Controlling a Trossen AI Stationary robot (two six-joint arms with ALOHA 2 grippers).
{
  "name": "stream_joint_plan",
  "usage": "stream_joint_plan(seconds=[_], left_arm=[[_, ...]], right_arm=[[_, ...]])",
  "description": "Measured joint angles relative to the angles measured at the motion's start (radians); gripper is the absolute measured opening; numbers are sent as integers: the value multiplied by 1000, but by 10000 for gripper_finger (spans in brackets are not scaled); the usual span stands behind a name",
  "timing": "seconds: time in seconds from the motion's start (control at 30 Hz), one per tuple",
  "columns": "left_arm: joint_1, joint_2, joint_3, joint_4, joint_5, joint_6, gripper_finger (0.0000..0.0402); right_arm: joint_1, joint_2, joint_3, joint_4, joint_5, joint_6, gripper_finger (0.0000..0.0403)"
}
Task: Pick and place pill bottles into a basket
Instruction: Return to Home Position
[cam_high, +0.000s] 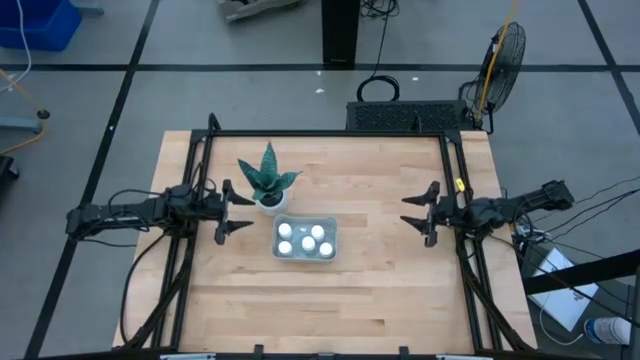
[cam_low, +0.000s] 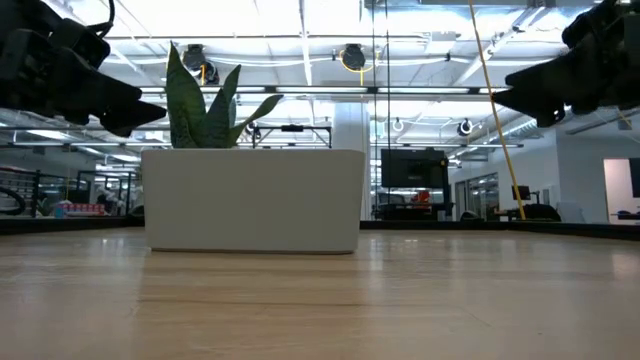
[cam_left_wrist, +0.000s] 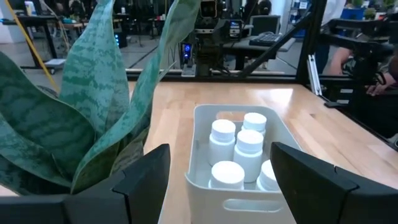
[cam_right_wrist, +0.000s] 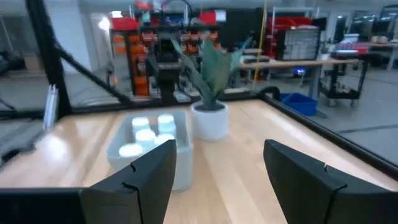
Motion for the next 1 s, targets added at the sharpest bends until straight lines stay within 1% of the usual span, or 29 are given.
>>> stream_joint_plan(seconds=[0.1,0.23,0.3,0.43,0.6,0.8,1.0], left_arm=[[0,0,-3,7,-1,4,285],[0,0,-3,7,-3,11,285],[0,0,-3,7,-3,21,285],[0,0,-3,6,-4,30,285],[0,0,-3,6,-4,29,285],[0,0,-3,6,-5,27,285],[0,0,-3,5,-5,25,285]], right_arm=[[-39,-1,-31,26,-94,22,235],[-89,-1,-32,27,-286,64,235],[-106,-1,-32,26,-336,64,235],[-139,-1,-33,14,-366,35,235],[-201,-1,-34,16,-460,46,235],[-274,-1,-35,19,-464,32,235],[-385,-1,-36,10,-463,18,235]])
